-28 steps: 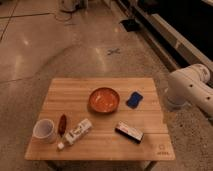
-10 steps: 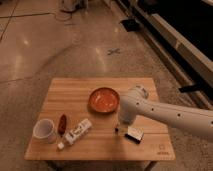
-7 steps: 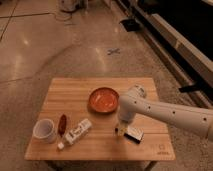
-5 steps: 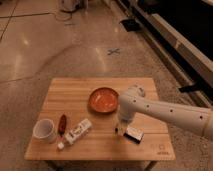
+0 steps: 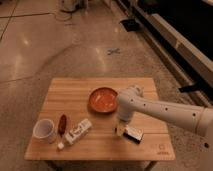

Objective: Place the eraser in the ceramic cup

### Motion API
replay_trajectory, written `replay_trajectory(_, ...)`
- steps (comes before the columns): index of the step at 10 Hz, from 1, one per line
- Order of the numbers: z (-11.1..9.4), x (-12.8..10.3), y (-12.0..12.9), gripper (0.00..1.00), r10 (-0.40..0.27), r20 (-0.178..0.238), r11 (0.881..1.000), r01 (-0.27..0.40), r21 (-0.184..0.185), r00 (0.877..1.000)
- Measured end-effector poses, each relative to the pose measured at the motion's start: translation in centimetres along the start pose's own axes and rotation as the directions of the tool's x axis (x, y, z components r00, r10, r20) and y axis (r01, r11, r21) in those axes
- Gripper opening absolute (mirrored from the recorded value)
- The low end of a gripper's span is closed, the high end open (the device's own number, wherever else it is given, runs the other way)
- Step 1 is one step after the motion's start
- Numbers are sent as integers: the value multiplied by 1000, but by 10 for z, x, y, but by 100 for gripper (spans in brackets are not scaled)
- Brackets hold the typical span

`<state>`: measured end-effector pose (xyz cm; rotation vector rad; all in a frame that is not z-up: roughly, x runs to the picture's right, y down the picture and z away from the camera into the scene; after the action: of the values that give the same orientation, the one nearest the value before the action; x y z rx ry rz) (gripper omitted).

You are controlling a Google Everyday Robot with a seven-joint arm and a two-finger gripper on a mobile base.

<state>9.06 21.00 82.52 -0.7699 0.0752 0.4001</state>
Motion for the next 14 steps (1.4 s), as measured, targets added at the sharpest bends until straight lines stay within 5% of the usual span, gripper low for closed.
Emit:
replay_trajectory(4,-4,5,-1,2,31,24,999,-31,7,999)
replay_trajectory(5,-10,7,2,0,38,42,999,-38,1,998)
replay_trajectory(6,-20,7,5,0,40,72,999,-40,-4,997)
replay_trajectory(8,-66,0,18,0,19,196,1000,-17,-11,980)
replay_trajectory(11,-155,-11,39,0,-80,371,997,72,36,925)
replay_trajectory(12,-185,-18,46,0,-128,415,992,111,66,901)
replay_trajectory(13,-220,-30,58,0,-195,472,981,168,98,860)
replay_trajectory(14,-236,-35,65,0,-229,501,973,199,114,835)
